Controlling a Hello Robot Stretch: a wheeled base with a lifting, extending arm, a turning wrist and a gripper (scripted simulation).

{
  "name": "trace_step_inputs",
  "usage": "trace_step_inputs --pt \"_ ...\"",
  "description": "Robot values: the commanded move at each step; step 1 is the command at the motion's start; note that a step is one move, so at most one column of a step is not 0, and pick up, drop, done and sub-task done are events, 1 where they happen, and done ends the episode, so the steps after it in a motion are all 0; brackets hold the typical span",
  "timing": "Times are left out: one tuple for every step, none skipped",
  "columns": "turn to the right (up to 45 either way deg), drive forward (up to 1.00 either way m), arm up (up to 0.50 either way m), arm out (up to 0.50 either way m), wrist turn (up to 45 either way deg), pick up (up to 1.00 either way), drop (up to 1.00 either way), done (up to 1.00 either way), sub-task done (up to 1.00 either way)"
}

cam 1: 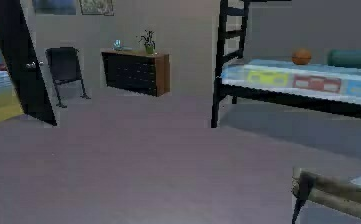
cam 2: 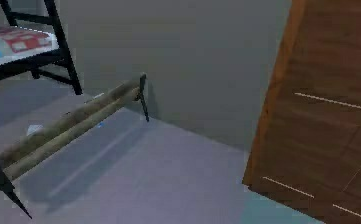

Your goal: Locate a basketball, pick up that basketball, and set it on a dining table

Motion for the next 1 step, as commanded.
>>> trace_step_inputs --pt "-45.0 0.00 0.00 0.00 0.0 0.00 0.00 0.00 0.00"
